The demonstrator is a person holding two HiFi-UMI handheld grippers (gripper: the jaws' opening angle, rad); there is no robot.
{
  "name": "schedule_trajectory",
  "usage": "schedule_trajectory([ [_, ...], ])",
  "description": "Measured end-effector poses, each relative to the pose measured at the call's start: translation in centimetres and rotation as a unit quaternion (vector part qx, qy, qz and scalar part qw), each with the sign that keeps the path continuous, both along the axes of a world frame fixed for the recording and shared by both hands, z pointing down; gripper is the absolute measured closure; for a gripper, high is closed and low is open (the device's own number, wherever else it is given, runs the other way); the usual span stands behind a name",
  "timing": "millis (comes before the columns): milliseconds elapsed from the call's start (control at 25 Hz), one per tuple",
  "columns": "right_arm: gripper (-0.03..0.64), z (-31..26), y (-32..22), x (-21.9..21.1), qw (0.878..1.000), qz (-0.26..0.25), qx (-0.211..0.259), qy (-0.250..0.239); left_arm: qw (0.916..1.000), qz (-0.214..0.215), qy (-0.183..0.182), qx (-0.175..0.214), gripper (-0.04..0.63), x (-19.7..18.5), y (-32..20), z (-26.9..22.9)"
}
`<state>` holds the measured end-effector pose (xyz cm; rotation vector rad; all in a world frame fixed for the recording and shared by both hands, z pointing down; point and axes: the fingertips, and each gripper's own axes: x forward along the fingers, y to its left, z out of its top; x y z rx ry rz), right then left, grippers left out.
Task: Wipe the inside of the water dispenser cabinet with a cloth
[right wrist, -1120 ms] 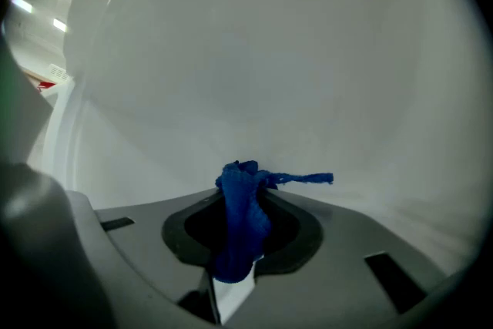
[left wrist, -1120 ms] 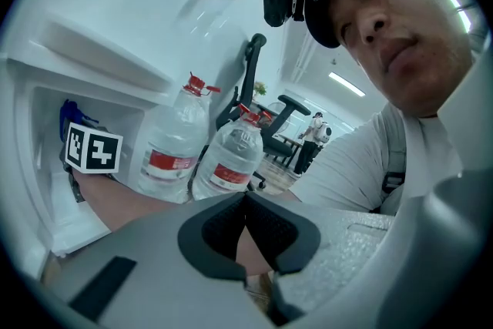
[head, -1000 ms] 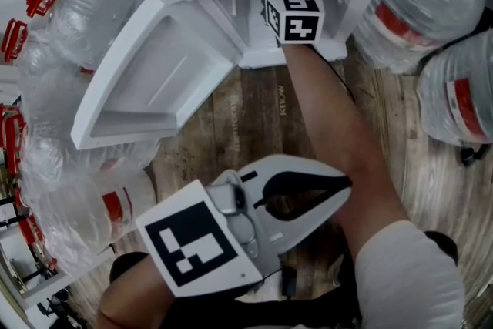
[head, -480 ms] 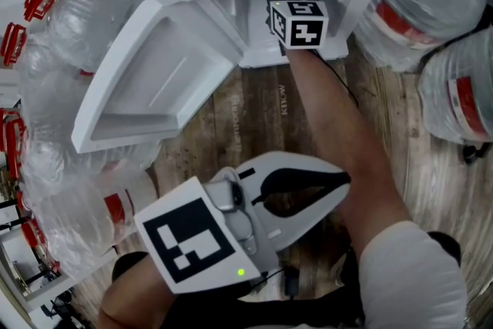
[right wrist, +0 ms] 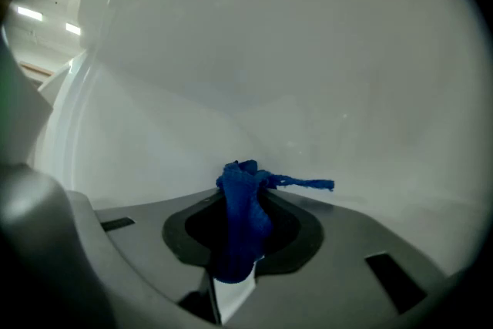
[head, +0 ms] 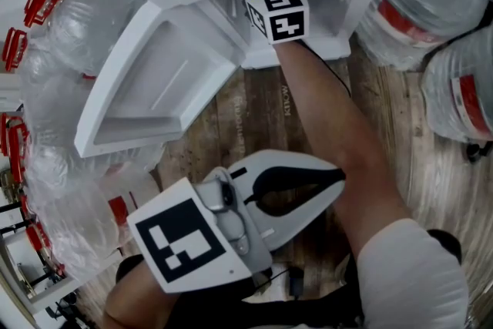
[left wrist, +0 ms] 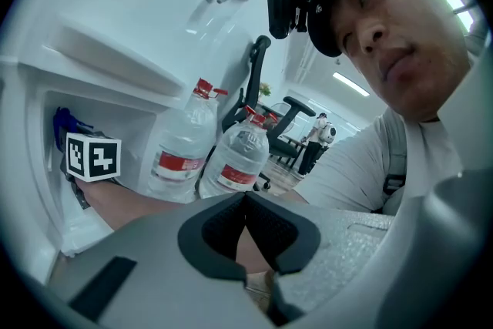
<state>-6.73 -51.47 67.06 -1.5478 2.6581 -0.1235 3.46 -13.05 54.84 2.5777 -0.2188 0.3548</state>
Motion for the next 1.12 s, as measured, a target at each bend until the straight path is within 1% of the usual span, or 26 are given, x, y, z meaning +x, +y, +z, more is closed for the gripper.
schedule_trajectory([
  [200,0.545,5.1,-0.4,0.4,0.998,0.002,-0.055,0.02,1.0,0.003,0.002,0.003,0.597,-0.2,0.2,-0.1],
  [320,0.546,7.7,-0.4,0.5,0.995,0.002,-0.089,0.039,1.0,0.006,0.003,0.006,0.597,-0.2,0.3,-0.2],
  [400,0.546,8.9,-0.3,0.6,0.993,0.005,-0.104,0.047,0.9999,0.008,0.003,0.009,0.597,-0.2,0.3,-0.2],
  [600,0.546,10.5,-0.5,0.6,0.99,0.003,-0.117,0.078,1.0,0.002,0.0,0.007,0.597,-0.6,0.1,0.0],
  [760,0.546,11.9,0.5,-0.7,0.986,-0.034,-0.135,0.094,1.0,0.002,0.0,0.005,0.597,-0.7,0.1,0.1],
  [1000,0.545,11.8,3.1,-1.9,0.984,-0.076,-0.124,0.107,0.9999,0.006,0.001,0.01,0.597,-0.5,0.1,0.0],
  [1120,0.545,11.8,5.3,-2.2,0.983,-0.096,-0.123,0.1,1.0,0.005,0.003,0.005,0.597,-0.3,0.1,0.0],
])
